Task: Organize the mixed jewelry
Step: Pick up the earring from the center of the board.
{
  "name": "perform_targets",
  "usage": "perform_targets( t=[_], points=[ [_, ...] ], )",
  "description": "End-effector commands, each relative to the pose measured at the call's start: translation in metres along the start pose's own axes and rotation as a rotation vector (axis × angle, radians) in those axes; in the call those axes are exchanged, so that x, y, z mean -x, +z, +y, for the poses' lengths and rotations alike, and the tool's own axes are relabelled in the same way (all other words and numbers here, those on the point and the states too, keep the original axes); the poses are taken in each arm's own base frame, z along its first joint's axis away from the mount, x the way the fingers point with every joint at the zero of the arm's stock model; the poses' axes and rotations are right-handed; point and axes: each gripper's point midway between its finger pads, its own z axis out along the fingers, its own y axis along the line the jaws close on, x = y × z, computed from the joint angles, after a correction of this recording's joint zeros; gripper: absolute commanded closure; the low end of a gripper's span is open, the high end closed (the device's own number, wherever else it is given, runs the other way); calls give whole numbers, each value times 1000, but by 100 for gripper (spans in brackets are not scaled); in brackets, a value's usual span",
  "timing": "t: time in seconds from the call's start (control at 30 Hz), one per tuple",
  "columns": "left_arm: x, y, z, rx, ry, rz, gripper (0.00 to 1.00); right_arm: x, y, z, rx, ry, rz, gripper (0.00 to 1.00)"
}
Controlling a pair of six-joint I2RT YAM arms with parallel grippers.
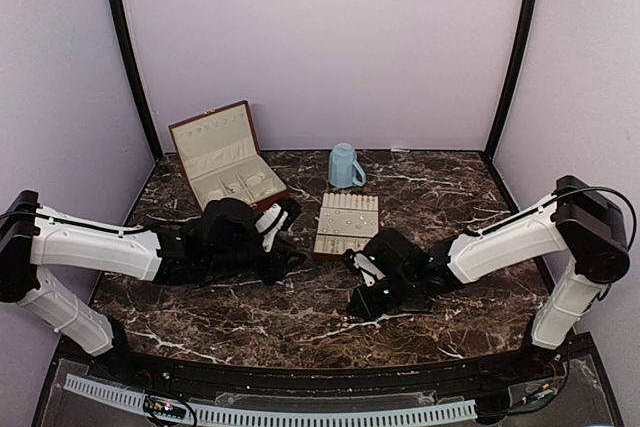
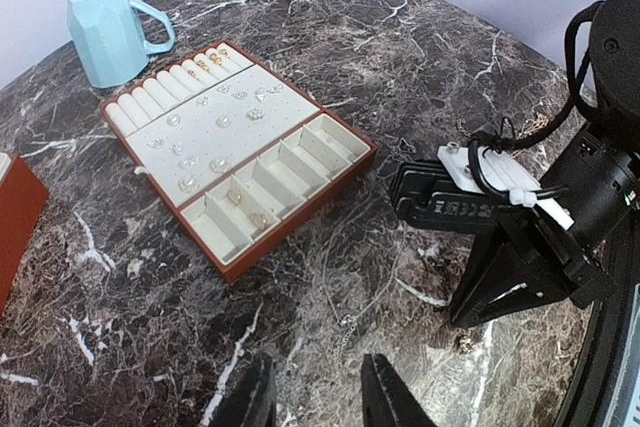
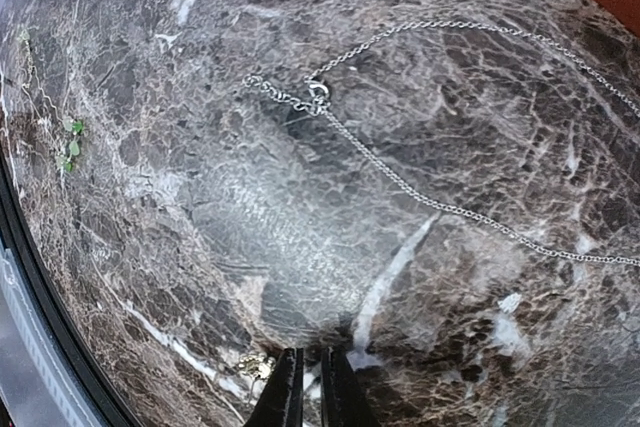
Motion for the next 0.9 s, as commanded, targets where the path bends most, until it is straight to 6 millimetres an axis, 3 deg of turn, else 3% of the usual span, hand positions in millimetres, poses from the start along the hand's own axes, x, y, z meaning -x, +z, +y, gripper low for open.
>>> perform_targets(
  t=[0.0,0.3,0.6,0.73,0.87],
  points=[
    [11,-8,3,5,-29,-45,68,-6,3,8,8,-25,17,92],
    [13,-12,11,43,-53,-60,69,-13,13,47,90,-65,65,93],
    [11,-16,13,50,-89,-54,68,-6,-1,75,176,-68,37,93],
    [9,-17,7,15,-101,-48,66,5,-12,72,154,-45,-28,92],
    [-3,-12,-12,-93,-93,4,62,15,-24,55,81,9,-110,89]
  ],
)
